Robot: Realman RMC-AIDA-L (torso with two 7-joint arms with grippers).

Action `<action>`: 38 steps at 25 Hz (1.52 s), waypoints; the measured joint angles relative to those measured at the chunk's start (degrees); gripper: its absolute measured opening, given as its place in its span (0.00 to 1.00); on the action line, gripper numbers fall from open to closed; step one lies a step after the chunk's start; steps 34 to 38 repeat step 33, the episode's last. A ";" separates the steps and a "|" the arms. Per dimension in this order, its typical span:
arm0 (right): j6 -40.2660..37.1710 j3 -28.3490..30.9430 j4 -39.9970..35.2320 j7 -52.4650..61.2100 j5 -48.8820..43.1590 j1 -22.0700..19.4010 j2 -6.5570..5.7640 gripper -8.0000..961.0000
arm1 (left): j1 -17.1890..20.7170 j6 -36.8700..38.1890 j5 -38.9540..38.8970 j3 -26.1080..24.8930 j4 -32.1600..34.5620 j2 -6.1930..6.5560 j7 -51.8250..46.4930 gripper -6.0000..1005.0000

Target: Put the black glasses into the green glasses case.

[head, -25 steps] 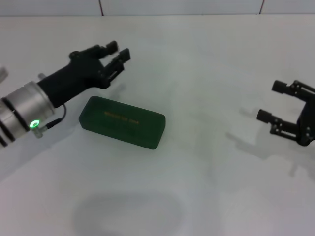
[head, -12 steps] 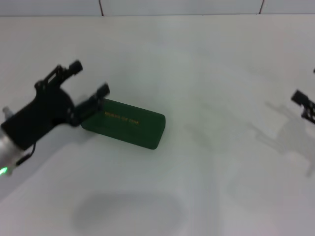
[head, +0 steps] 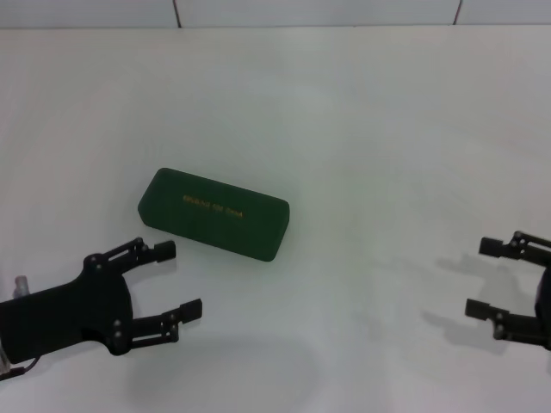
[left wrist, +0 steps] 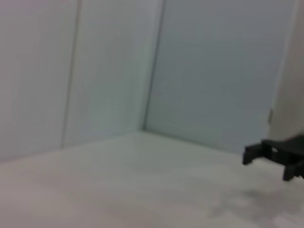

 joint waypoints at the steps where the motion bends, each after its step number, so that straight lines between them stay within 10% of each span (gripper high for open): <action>1: 0.45 0.01 0.01 0.21 -0.82 0.34 0.06 0.78 | 0.04 -0.28 0.60 -0.07 0.19 0.01 -0.01 0.88; 14: 2.51 -0.92 0.07 2.18 -3.67 6.48 2.10 0.78 | 0.81 -1.88 7.89 -7.94 2.88 0.26 -1.24 0.88; 38: 2.61 -2.63 -1.03 3.01 -5.05 7.98 1.78 0.78 | 1.73 -0.74 9.52 -8.12 5.90 0.63 -3.16 0.88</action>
